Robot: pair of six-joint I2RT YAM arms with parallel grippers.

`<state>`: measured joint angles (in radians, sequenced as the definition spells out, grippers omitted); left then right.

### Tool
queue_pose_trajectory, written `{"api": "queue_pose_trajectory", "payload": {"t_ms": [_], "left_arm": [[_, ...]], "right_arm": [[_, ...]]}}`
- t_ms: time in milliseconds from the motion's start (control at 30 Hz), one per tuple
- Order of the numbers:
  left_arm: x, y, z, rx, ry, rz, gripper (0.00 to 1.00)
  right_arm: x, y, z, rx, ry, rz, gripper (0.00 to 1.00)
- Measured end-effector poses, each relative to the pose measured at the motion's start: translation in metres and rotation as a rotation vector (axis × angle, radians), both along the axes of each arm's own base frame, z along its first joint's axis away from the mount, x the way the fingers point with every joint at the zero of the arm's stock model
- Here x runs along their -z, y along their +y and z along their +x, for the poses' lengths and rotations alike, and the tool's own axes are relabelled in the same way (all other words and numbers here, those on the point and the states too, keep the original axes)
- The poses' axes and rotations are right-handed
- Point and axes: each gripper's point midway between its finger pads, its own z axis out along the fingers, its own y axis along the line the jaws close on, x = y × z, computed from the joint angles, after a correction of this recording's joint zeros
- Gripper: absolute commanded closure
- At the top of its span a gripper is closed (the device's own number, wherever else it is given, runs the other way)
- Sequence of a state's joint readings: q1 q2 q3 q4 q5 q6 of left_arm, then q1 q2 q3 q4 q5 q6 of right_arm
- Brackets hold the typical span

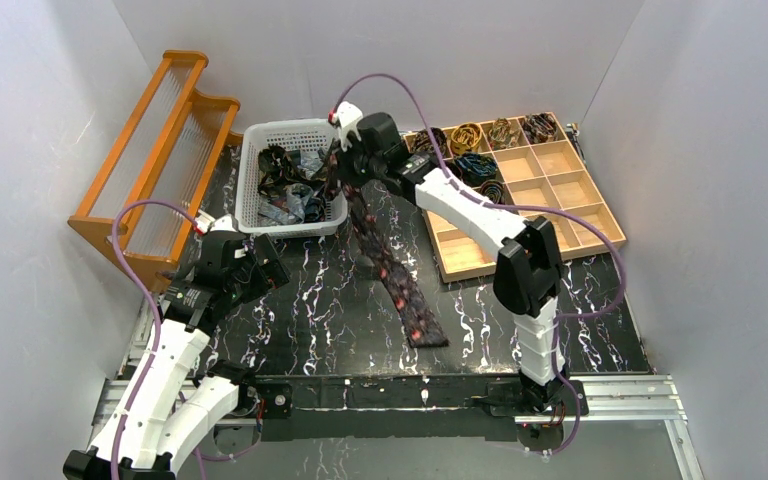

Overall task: Roll the ties
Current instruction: Place the tie at the center of the board.

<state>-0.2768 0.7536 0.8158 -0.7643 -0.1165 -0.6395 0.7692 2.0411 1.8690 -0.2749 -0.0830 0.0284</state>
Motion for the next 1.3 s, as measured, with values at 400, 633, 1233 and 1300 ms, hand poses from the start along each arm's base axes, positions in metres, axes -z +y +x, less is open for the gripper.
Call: {"api": "queue_pose_trajectory", "payload": {"t_ms": [400,633,1233,1300], "left_arm": [[0.000,0.001,0.001,-0.006,-0.003,0.006,0.02],[0.000,0.002,0.001,-0.007,-0.004,0.007,0.02],[0.002,-0.019,0.014,0.057,-0.022,-0.070,0.02],[0.002,-0.021,0.015,0.064,-0.023,-0.077,0.02]], "right_arm": [[-0.175,-0.048,-0.056,0.008,-0.259,0.187,0.99],[-0.195,-0.105,-0.081,0.078,-0.337,0.111,0.99],[-0.371,-0.328,-0.152,0.670,-0.660,0.105,0.99],[-0.373,-0.325,-0.159,0.625,-0.655,0.126,0.99]]}}
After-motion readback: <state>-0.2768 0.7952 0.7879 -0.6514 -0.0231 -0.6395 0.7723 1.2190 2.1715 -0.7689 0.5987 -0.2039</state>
